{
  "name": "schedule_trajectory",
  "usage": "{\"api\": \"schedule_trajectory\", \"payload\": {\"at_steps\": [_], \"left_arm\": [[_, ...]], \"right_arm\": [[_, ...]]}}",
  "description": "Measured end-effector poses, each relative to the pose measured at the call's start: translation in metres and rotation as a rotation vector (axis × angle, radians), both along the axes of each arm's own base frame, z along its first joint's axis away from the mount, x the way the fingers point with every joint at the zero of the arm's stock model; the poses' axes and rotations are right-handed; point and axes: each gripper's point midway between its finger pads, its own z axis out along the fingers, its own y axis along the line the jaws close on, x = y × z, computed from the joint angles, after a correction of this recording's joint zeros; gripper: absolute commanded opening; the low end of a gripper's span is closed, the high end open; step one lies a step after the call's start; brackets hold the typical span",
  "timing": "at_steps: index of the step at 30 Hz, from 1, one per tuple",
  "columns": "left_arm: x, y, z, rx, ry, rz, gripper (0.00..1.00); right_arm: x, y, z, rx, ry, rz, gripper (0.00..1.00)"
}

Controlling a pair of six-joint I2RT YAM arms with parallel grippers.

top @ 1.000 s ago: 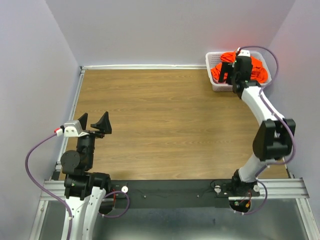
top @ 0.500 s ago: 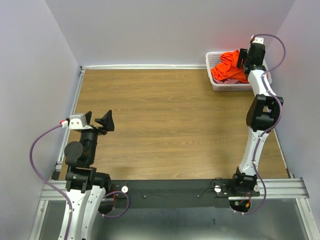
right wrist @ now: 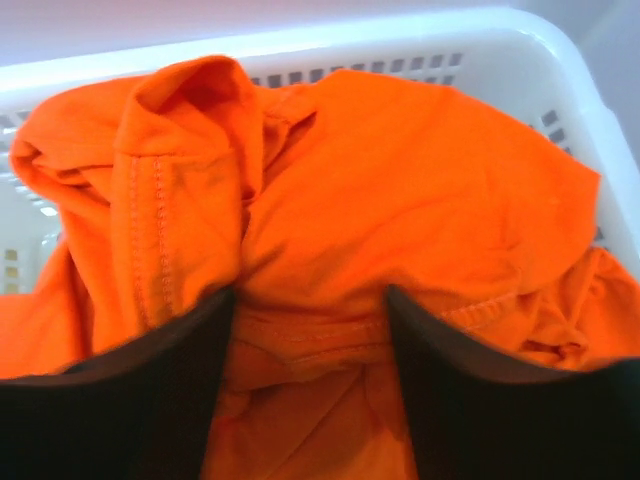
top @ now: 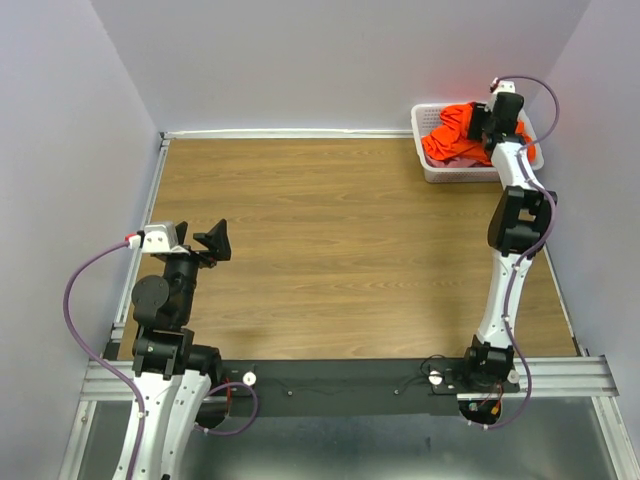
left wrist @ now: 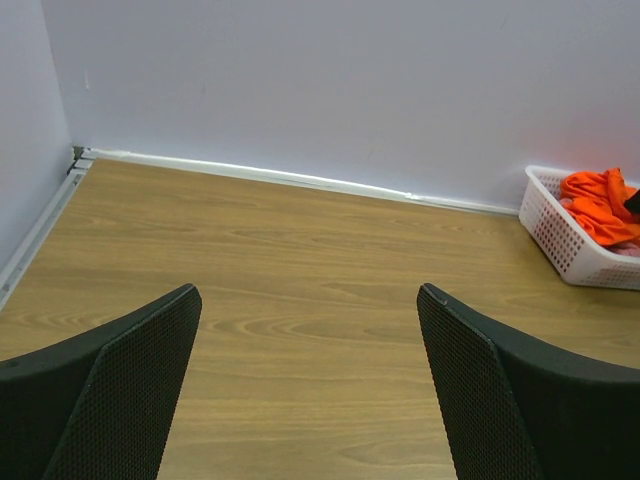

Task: Fold and stack the t-shirts
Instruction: Grab the tshirt from the pile, then move the tshirt to the center of the board

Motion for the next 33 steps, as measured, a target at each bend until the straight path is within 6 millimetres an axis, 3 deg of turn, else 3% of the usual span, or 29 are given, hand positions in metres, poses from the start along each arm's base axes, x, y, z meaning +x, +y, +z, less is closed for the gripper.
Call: {"api": "schedule_trajectory", "payload": {"at_steps": [1,7,11,15,20,21,23,27,30,33], "left_arm": [[0.0,0.0,0.0,0.0,0.0,0.0,0.96],[0.0,0.0,0.0,-0.001,-0.002,0.0,0.96],[-0.002,0.0,0.003,-0.002,-0.011,0.0,0.96],[-0.008,0.001,0.009,-0.005,-0.04,0.0,0.96],[-0.014,0.002,0.016,-0.009,-0.073,0.001,0.96],[-0.014,0.002,0.017,-0.009,-0.075,0.001,0.96],[-0.015,0.002,0.018,-0.01,-0.08,0.001,0.96],[-0.018,0.002,0.021,-0.012,-0.095,0.002,0.96],[-0.022,0.003,0.025,-0.015,-0.113,0.002,0.96],[-0.025,0.003,0.028,-0.018,-0.126,0.002,0.95]], "right_arm": [[0.0,0.001,-0.001,0.009,-0.002,0.009,0.44],[-0.002,0.008,-0.003,0.024,0.003,0.04,0.07],[-0.01,0.009,0.016,0.015,-0.008,0.04,0.02],[-0.023,0.011,0.068,-0.001,-0.068,0.041,0.02],[-0.053,0.021,0.181,-0.025,-0.243,0.055,0.01],[-0.058,0.024,0.196,-0.023,-0.267,0.063,0.01],[-0.078,0.04,0.242,-0.008,-0.346,0.104,0.01],[-0.108,0.08,0.29,0.04,-0.43,0.2,0.01],[-0.131,0.143,0.318,0.106,-0.477,0.338,0.01],[-0.161,0.221,0.324,0.187,-0.472,0.49,0.0]]}}
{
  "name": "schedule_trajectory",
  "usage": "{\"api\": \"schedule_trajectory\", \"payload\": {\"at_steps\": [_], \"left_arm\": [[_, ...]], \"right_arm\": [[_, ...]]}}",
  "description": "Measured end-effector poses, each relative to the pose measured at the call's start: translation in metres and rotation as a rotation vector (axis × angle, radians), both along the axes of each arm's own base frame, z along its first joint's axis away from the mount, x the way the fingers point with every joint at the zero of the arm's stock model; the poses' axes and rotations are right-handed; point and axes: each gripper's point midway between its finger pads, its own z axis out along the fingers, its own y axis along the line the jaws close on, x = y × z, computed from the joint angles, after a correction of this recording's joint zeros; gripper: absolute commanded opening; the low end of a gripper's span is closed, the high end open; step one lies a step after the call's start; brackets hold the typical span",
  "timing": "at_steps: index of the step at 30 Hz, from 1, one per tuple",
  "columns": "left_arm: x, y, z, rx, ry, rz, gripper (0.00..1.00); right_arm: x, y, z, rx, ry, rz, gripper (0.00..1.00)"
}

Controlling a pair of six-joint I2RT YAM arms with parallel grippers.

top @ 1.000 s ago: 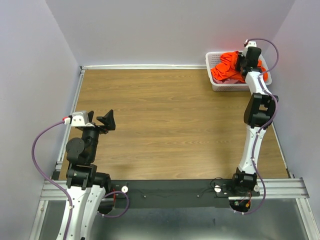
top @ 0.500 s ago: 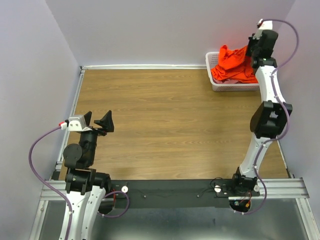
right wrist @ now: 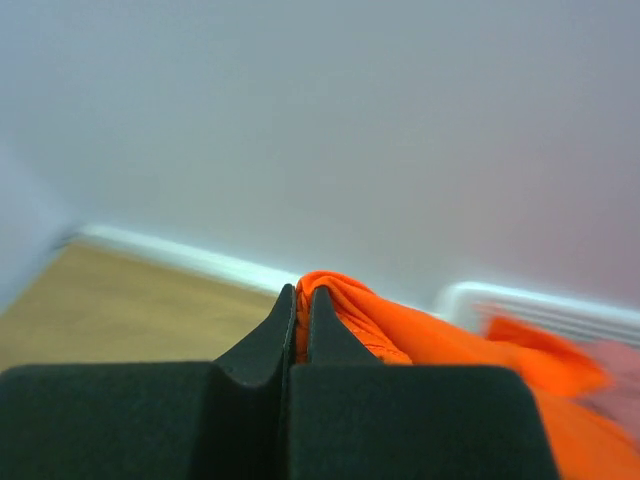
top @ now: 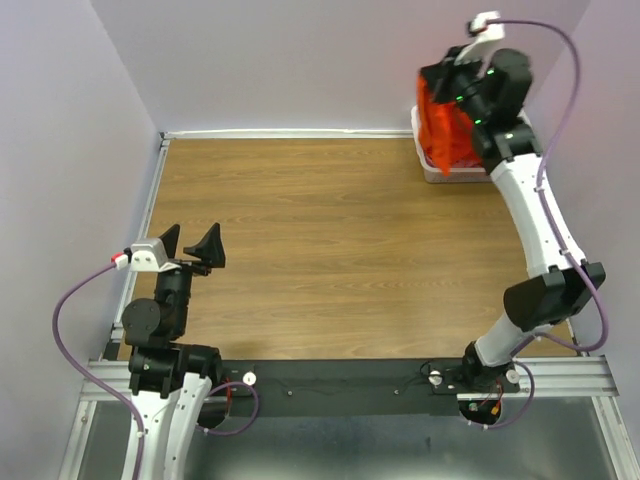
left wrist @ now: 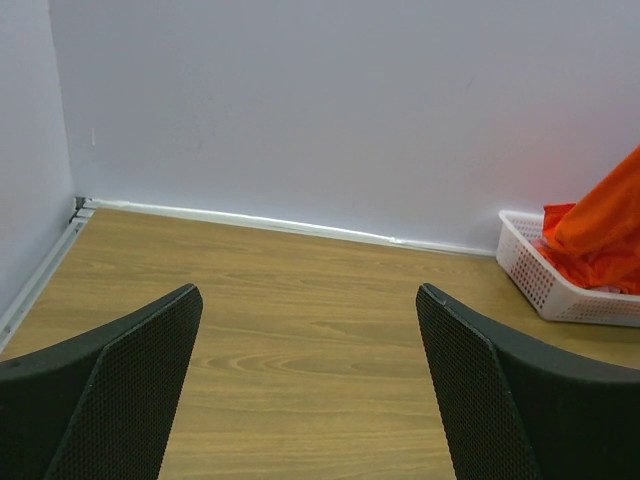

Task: Fold and stack the t-shirts
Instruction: Move the tshirt to the center of the board

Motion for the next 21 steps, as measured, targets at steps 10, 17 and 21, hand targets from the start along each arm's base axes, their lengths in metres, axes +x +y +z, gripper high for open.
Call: {"api": "schedule_trajectory", "payload": {"at_steps": [10,17,21], "left_arm": [[-0.005,-0.002,0.006,-0.058,-0.014,-0.018,0.94],[-0.012,-0.004,0.017,-0.12,-0.011,-0.036,0.93],[-0.009,-0.005,0.008,-0.145,0.039,-0.042,0.93]], "right_arm": [[-0.139,0.273,-0.072,0.092,0.246,0.522,0.01],[-0.201,0.392,-0.219,0.036,0.59,0.656,0.67],[-0.196,0.371,-0.26,-0.011,0.67,0.573,0.79]]}}
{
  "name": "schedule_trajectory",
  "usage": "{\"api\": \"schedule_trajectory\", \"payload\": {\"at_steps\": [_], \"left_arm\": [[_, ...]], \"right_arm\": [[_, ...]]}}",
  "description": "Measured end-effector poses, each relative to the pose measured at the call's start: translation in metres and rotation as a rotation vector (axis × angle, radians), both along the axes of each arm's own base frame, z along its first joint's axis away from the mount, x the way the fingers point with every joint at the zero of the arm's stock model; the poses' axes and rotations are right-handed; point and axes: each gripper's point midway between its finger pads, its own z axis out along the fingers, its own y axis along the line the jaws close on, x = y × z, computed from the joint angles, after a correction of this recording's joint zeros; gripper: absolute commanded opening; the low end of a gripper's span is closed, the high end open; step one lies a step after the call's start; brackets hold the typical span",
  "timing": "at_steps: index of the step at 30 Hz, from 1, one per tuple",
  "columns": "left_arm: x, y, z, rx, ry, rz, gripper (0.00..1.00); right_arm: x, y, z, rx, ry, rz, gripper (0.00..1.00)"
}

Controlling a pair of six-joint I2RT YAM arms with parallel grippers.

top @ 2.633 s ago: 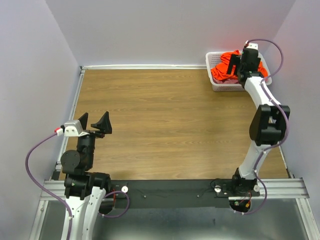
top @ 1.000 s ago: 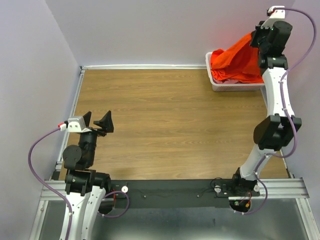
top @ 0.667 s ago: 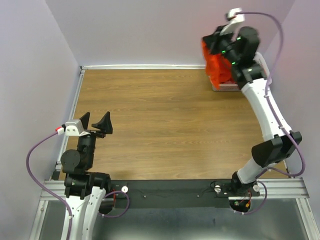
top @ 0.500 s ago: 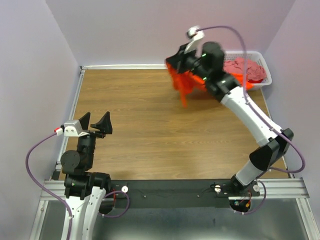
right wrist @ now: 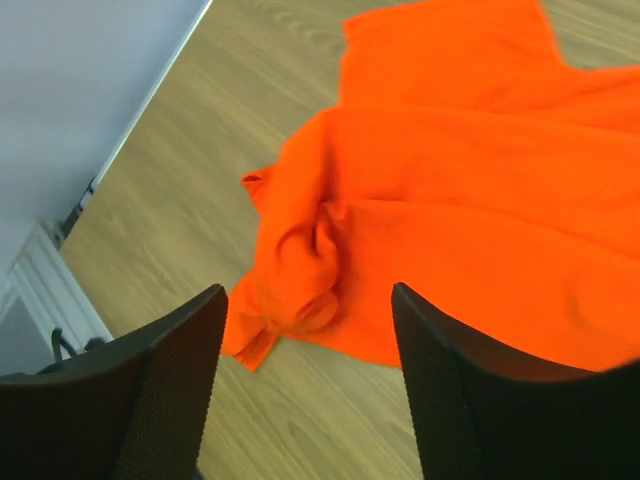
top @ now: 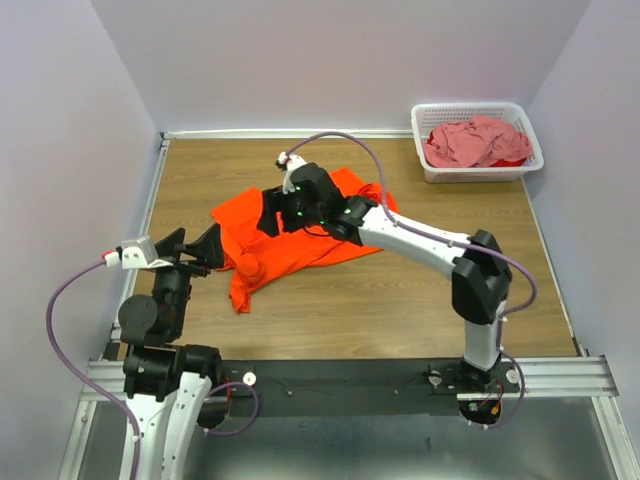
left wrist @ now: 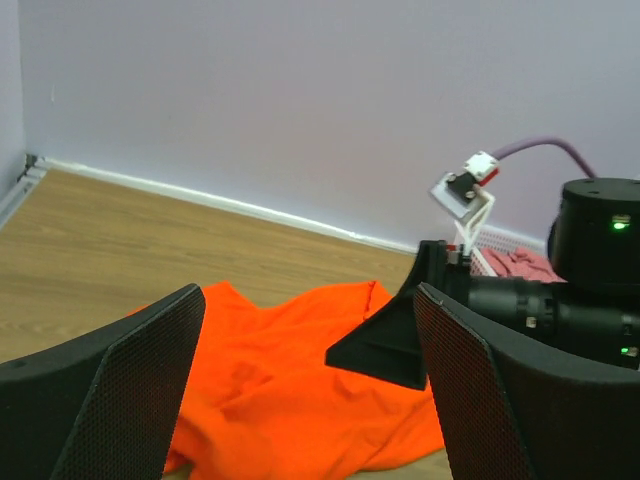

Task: Fold and stack the t-shirts
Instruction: Move the tshirt to the center of the board, then flatten the tshirt out

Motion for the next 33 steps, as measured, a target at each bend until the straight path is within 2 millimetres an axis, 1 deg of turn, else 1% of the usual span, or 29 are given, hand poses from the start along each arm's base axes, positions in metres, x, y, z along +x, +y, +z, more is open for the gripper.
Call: {"api": "schedule_trajectory", "payload": {"at_steps": [1,2,4,5,6,7,8,11,12,14,16,17,19,20,22,24,26,28,30,33], "left_arm": [[0.003,-0.001,-0.006,-0.006,0.03,-0.002,0.93],[0.005,-0.001,-0.009,-0.009,0.042,-0.003,0.93],[0.013,-0.003,-0.021,-0.017,0.101,-0.006,0.93],[0.017,-0.003,-0.026,-0.021,0.128,-0.007,0.93],[0.024,-0.005,-0.035,-0.024,0.171,-0.008,0.93],[0.03,-0.006,-0.045,-0.025,0.215,-0.008,0.93],[0.035,-0.006,-0.053,-0.027,0.252,-0.008,0.93],[0.052,-0.01,-0.078,-0.05,0.367,-0.007,0.93],[0.057,-0.011,-0.086,-0.06,0.401,-0.007,0.93],[0.065,-0.012,-0.102,-0.078,0.465,-0.003,0.93],[0.072,-0.013,-0.113,-0.096,0.509,0.004,0.93],[0.077,-0.013,-0.121,-0.108,0.534,0.012,0.93],[0.084,-0.013,-0.129,-0.119,0.562,0.023,0.93],[0.087,-0.013,-0.132,-0.122,0.57,0.026,0.93],[0.095,-0.014,-0.138,-0.123,0.584,0.031,0.9],[0.103,-0.014,-0.144,-0.119,0.598,0.036,0.85],[0.113,-0.014,-0.153,-0.11,0.616,0.04,0.84],[0.124,-0.016,-0.164,-0.099,0.64,0.041,0.84],[0.132,-0.017,-0.173,-0.088,0.666,0.039,0.81],[0.144,-0.021,-0.186,-0.071,0.697,0.02,0.77]], "right_arm": [[0.001,-0.008,-0.002,-0.014,0.0,-0.02,0.79],[0.004,-0.022,-0.003,-0.029,-0.011,-0.048,0.79],[0.004,-0.052,-0.005,-0.059,-0.022,-0.1,0.79],[0.004,-0.07,-0.007,-0.078,-0.016,-0.128,0.79],[0.007,-0.096,-0.009,-0.096,-0.012,-0.175,0.79],[0.015,-0.122,-0.008,-0.097,-0.009,-0.229,0.78],[0.022,-0.14,-0.009,-0.092,-0.006,-0.27,0.77],[0.04,-0.217,-0.035,-0.125,0.061,-0.441,0.73],[0.048,-0.246,-0.045,-0.138,0.087,-0.519,0.73],[0.052,-0.283,-0.067,-0.164,0.146,-0.612,0.72],[0.05,-0.304,-0.085,-0.182,0.197,-0.669,0.72],[0.049,-0.311,-0.091,-0.187,0.22,-0.691,0.71],[0.05,-0.325,-0.103,-0.195,0.26,-0.737,0.68],[0.051,-0.328,-0.106,-0.196,0.272,-0.745,0.64],[0.051,-0.328,-0.119,-0.205,0.306,-0.743,0.62],[0.049,-0.324,-0.134,-0.22,0.346,-0.717,0.59],[0.046,-0.319,-0.148,-0.235,0.384,-0.675,0.55],[0.046,-0.311,-0.158,-0.235,0.416,-0.634,0.53],[0.05,-0.301,-0.162,-0.234,0.43,-0.596,0.52],[0.066,-0.284,-0.156,-0.223,0.404,-0.559,0.52]]}}
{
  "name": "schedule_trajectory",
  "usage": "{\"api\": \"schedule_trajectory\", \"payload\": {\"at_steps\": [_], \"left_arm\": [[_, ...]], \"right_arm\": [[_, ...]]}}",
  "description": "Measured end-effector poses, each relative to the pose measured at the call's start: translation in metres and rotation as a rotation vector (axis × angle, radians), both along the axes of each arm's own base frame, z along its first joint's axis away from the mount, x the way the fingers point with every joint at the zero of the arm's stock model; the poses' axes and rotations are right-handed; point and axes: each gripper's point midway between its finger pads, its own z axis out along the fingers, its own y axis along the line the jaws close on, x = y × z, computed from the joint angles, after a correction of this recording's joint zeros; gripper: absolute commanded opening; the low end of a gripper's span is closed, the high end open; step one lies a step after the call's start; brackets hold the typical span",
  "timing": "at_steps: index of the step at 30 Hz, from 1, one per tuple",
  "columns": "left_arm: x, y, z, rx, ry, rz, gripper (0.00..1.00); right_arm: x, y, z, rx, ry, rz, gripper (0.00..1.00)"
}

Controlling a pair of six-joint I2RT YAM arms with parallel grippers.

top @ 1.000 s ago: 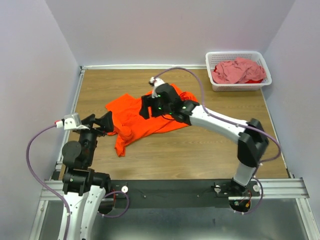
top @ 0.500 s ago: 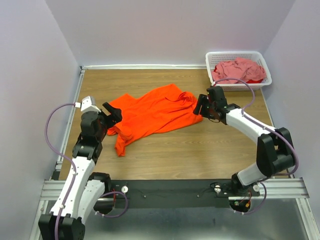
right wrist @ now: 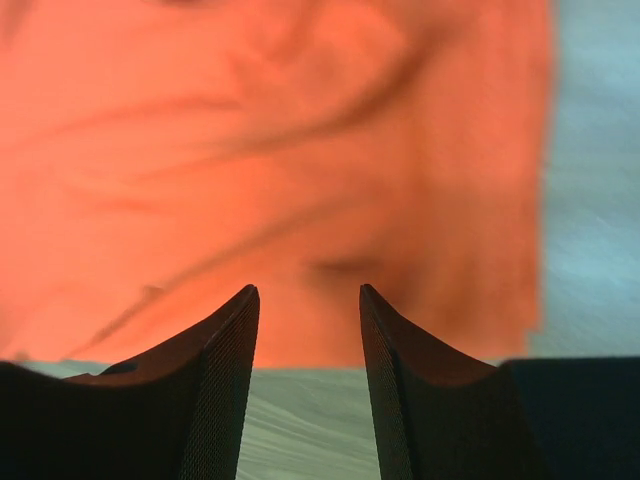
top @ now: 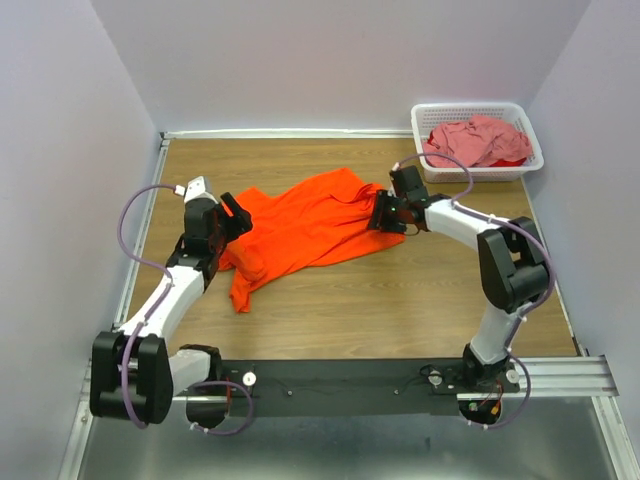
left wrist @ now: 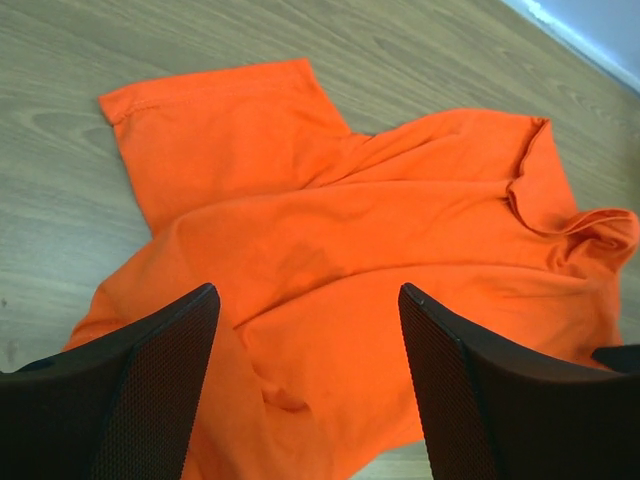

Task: Fold and stack the t-shirts
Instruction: Flatten the tshirt out

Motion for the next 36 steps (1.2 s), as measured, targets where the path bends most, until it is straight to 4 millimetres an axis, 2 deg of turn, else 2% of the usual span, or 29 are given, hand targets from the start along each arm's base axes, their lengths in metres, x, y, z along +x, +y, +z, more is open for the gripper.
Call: {"api": "schedule_trajectory", "payload": {"at_steps": [1,4,8,12,16,21,29,32,36], "left_arm": [[0.002,-0.001,-0.003,0.006,0.007,-0.007,0.74],[0.008,-0.002,-0.008,0.032,0.021,-0.029,0.74],[0.02,-0.002,0.001,0.071,0.006,-0.049,0.75],[0.029,-0.002,0.006,0.09,-0.001,-0.055,0.75],[0.028,0.001,-0.002,0.104,0.032,-0.045,0.75],[0.025,0.005,-0.009,0.115,0.058,-0.028,0.75],[0.015,0.009,-0.021,0.131,0.115,-0.018,0.77],[0.012,0.01,-0.025,0.145,0.133,-0.022,0.78],[0.013,0.012,-0.031,0.17,0.157,-0.032,0.8]], "right_arm": [[0.005,0.008,0.004,0.006,-0.012,0.015,0.52],[0.023,0.037,0.018,0.026,-0.068,0.063,0.52],[0.039,0.065,0.014,0.057,-0.078,0.103,0.53],[0.034,0.068,-0.014,0.053,-0.012,0.115,0.53],[0.03,0.065,-0.015,0.057,-0.007,0.124,0.54],[-0.01,0.049,-0.017,0.046,0.039,0.155,0.57],[-0.114,0.009,-0.02,0.03,0.187,0.199,0.63],[-0.146,-0.008,-0.019,-0.017,0.268,0.214,0.66],[-0.166,-0.025,-0.015,-0.091,0.337,0.231,0.66]]}}
